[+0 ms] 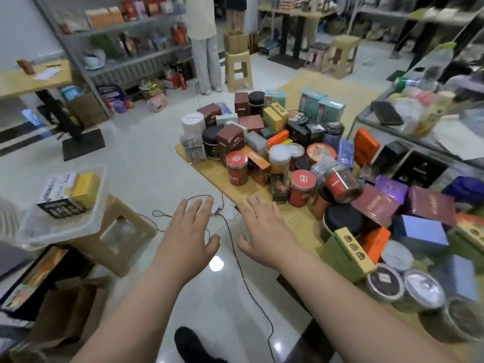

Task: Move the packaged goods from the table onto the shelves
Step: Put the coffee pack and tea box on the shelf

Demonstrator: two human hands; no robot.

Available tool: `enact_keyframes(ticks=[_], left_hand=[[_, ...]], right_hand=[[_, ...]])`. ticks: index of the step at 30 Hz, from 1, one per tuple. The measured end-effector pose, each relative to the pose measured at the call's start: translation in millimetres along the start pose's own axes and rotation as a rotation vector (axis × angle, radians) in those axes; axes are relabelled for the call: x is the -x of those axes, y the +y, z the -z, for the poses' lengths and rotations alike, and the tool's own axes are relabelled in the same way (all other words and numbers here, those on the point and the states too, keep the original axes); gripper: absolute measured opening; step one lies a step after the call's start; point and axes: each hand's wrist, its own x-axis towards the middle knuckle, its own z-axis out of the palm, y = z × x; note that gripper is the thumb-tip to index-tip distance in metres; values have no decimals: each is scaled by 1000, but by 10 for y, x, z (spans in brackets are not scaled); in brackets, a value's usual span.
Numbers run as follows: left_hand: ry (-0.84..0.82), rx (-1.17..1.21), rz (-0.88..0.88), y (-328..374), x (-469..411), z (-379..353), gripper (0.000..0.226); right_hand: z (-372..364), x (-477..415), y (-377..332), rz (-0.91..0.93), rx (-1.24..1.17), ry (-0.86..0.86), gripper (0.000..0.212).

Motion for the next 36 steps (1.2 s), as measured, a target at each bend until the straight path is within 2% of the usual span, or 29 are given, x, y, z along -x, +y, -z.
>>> enact_keyframes(ticks=[3,15,22,28,32,36], left_hand=[[-51,70,4,-208,-365,-86,78],[-155,45,-65,-1715,-1704,101,75],[-253,79,-92,-2230,-2426,-180,78],[-295,54,-48,-2400,-3029,-345,77],[-347,37,-5,-2466,-3438,-482,81],[-344,20,65,-2524,-3915,-614,80]], right_hand=[[-48,-304,51,-55,54,3,74],[-48,-1969,-264,-187,142,-79,73],[-243,-2551,-249,-226,164,-180,76],[-220,-3141,152,-203,204,-154,74],[-130,-3603,558,-181,253,-166,92],[-23,-4101,989,-117,299,-217,87]])
